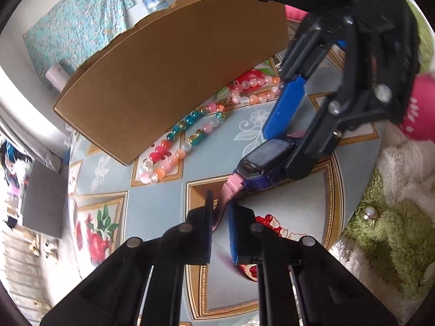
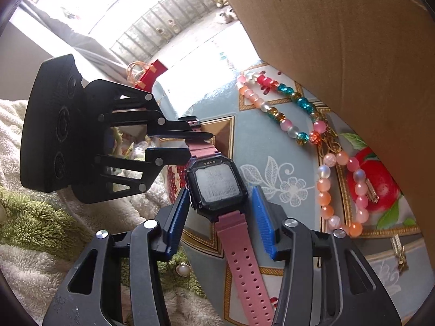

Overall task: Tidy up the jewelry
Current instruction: 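Lift the smartwatch with the right gripper and carry it over the box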

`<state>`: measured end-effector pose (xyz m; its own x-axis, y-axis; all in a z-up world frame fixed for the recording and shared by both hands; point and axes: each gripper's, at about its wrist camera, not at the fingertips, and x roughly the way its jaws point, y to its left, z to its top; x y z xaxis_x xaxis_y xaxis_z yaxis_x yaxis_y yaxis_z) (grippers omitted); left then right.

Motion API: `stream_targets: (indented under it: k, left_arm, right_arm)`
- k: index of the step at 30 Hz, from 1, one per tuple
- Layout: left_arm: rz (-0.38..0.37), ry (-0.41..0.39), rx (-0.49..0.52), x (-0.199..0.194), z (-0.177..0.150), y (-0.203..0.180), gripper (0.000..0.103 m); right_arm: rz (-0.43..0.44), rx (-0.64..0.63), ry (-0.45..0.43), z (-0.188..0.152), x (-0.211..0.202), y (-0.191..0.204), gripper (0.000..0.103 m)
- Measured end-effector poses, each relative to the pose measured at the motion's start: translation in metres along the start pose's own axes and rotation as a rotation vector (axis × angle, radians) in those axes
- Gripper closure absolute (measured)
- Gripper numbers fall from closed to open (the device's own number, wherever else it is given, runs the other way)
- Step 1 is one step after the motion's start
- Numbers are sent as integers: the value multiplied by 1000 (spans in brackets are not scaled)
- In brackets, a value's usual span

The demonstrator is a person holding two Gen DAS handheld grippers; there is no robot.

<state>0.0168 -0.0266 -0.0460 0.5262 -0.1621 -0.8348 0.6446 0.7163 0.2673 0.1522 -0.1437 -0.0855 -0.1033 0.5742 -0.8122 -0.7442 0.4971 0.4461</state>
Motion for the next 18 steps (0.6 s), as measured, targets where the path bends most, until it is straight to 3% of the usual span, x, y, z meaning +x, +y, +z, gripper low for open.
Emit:
stream_targets:
  k: [2,7,10,11,13,18]
  left_arm:
    - [-18,9,-36,1,1,5,93]
    - [-48,29,-106,6,-1,17,94]
    - [-47,32,-116,8,-3,21,93]
    - [-47,33,-117,8,-4,23,93]
    - [-44,31,-118,9,-5,23,93]
    - [-34,15,-130,9,-9,24,93]
  right_arm:
    - [-89,-20,-24,-9,-5,8,47]
    - [-307,-54,-54,-30,-4,31,49]
    - [-464,-92,-47,-41,-1,43,64]
    - [-492,-96,-48,-43,-2,46,67]
    - [-509,-69,-58,-47,-4,47,85]
    - [-651,-42,-94,-59,-6,56,96]
